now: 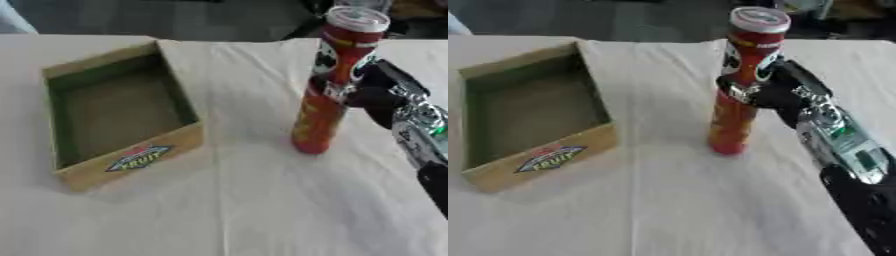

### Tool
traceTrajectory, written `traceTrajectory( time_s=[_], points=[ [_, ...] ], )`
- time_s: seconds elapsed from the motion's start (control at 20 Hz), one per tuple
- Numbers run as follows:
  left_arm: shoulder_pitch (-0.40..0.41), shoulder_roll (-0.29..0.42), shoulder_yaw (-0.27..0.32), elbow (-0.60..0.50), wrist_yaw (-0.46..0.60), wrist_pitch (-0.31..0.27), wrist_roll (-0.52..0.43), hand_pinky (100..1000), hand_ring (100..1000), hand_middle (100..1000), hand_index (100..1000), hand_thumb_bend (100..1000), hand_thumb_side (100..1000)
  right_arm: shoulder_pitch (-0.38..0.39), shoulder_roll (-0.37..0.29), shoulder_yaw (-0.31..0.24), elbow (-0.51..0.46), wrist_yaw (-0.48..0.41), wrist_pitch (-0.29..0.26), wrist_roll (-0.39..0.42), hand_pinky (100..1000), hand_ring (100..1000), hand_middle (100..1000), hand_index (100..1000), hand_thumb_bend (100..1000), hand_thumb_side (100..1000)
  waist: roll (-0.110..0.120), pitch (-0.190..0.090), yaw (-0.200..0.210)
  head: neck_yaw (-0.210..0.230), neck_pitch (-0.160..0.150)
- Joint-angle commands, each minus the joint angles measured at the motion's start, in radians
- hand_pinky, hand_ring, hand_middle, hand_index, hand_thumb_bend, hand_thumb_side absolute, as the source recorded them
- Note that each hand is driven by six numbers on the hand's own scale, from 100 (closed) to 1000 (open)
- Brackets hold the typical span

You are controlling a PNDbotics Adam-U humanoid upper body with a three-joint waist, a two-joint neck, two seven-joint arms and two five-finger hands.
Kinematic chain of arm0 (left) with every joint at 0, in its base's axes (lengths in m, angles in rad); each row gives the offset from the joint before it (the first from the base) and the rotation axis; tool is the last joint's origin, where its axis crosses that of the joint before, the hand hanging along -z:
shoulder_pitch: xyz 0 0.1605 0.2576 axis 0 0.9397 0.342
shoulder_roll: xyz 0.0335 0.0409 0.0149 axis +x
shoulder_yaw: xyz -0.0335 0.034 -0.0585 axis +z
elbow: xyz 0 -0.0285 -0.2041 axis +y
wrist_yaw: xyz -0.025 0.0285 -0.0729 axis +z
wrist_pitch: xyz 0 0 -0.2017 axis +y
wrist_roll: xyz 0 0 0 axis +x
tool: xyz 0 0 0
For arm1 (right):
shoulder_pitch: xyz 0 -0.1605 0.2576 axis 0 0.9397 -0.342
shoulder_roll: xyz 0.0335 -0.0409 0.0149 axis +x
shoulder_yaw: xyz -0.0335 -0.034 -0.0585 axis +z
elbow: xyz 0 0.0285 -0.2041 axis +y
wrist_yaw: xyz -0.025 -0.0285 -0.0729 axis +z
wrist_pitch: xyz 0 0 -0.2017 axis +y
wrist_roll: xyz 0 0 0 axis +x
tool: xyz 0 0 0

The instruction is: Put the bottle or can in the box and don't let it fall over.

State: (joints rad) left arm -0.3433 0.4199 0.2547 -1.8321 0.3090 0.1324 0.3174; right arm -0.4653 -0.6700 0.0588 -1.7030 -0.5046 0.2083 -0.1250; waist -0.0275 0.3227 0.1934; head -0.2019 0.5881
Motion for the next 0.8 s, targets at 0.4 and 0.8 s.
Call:
traceTrajectory(
  time_s=[0.4,0.8],
  points=[
    [-0.006,0.02,0.003,-0.018,-0.001,-0.001,-0.003,662,981,839,770,465,374,-0.012,-0.026,-0.02,-0.067,0.036,-0.065,-0.105,896,258,317,373,100,100,0.004,-0.022,-0.003,-0.003,0.008],
    [-0.004,0.021,0.003,-0.018,-0.002,-0.001,-0.003,662,980,839,769,461,374,-0.01,-0.035,-0.018,-0.091,0.027,-0.093,-0.119,844,115,100,154,100,100,0.004,-0.025,-0.005,-0.002,0.015]
  ],
)
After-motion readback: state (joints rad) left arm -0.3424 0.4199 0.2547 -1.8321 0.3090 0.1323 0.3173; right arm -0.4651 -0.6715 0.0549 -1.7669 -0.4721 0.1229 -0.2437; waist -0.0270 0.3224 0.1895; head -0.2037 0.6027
